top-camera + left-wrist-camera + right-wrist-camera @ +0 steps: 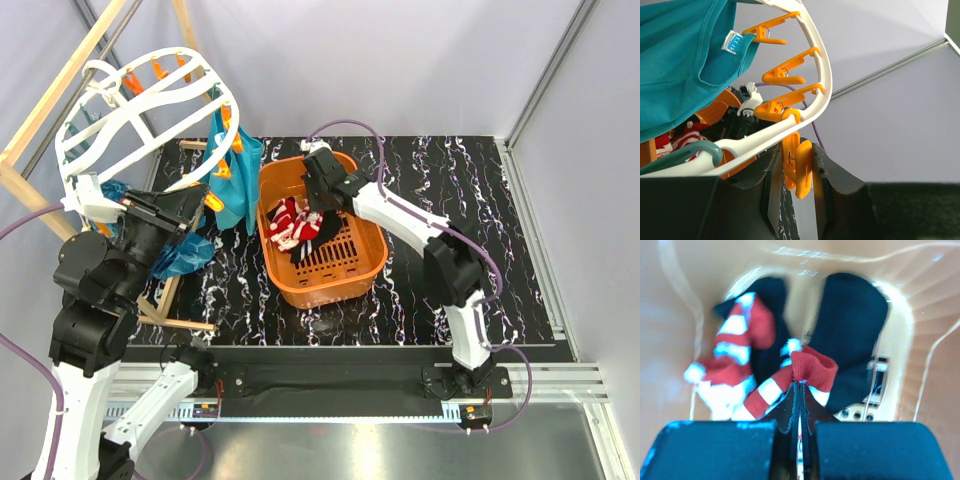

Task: Clip the socks to the hanger
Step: Pick up the sock from the bin.

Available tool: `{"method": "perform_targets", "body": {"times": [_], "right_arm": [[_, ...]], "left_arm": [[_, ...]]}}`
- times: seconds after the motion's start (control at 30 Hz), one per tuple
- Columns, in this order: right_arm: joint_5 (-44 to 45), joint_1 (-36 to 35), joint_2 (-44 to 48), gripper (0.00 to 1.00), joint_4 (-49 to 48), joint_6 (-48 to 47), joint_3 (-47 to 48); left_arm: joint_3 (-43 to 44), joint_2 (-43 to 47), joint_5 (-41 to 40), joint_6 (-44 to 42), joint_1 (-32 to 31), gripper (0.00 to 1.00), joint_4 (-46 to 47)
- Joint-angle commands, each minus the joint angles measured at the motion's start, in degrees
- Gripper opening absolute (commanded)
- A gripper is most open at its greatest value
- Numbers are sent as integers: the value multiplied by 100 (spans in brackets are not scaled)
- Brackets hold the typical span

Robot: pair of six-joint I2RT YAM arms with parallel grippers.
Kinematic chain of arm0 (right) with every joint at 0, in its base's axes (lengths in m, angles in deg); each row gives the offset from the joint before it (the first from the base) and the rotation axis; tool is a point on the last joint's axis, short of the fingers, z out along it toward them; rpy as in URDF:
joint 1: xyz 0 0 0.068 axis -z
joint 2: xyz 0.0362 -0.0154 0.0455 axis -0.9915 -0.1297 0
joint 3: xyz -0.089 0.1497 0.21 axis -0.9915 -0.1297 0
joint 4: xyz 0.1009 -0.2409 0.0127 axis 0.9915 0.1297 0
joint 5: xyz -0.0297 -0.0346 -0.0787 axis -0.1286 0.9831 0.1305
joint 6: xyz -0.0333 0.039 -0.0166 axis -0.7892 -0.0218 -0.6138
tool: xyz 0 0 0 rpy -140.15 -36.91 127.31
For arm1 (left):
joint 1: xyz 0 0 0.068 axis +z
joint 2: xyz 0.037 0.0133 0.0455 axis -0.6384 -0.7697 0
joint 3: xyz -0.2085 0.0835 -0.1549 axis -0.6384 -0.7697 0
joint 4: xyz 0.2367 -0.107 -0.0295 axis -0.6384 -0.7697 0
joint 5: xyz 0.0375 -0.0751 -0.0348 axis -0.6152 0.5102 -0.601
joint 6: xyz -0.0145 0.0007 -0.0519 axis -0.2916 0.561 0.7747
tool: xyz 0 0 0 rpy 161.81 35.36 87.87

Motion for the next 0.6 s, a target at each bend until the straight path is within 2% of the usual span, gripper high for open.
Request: {"method": "perform_targets", "body": {"times": [0.0, 0.1, 0.13, 0.17, 0.2, 0.23, 0.4, 0.53, 0.57], "right_arm": [[-547, -216, 657, 0, -274, -933, -513], [-1365, -409, 948, 0, -538, -1207, -988], [-1688, -427, 992, 7, -582, -1217, -1137], [-1692, -427, 1036, 19, -670, -1156, -1182], [-1587, -419, 1027, 31, -688, -999, -1208], [-1360, -410, 1010, 37, -653, -927, -1139], [-620, -410, 930, 40, -310, -155, -874], [38, -384, 1001, 41, 13, 101, -822], [127, -366, 983, 47, 111, 163, -804]], "left_arm": [[48, 67, 378, -31, -33, 0, 75], [31, 49, 370, -31, -24, 0, 92], [31, 41, 369, -40, -33, 0, 92], [31, 32, 369, -40, -33, 0, 118], [22, 32, 369, -40, -24, 0, 119], [22, 32, 378, -40, -33, 0, 119], [13, 32, 361, -75, -33, 0, 110], [66, 32, 352, -119, -33, 0, 83], [66, 41, 352, -119, -24, 0, 66]]}}
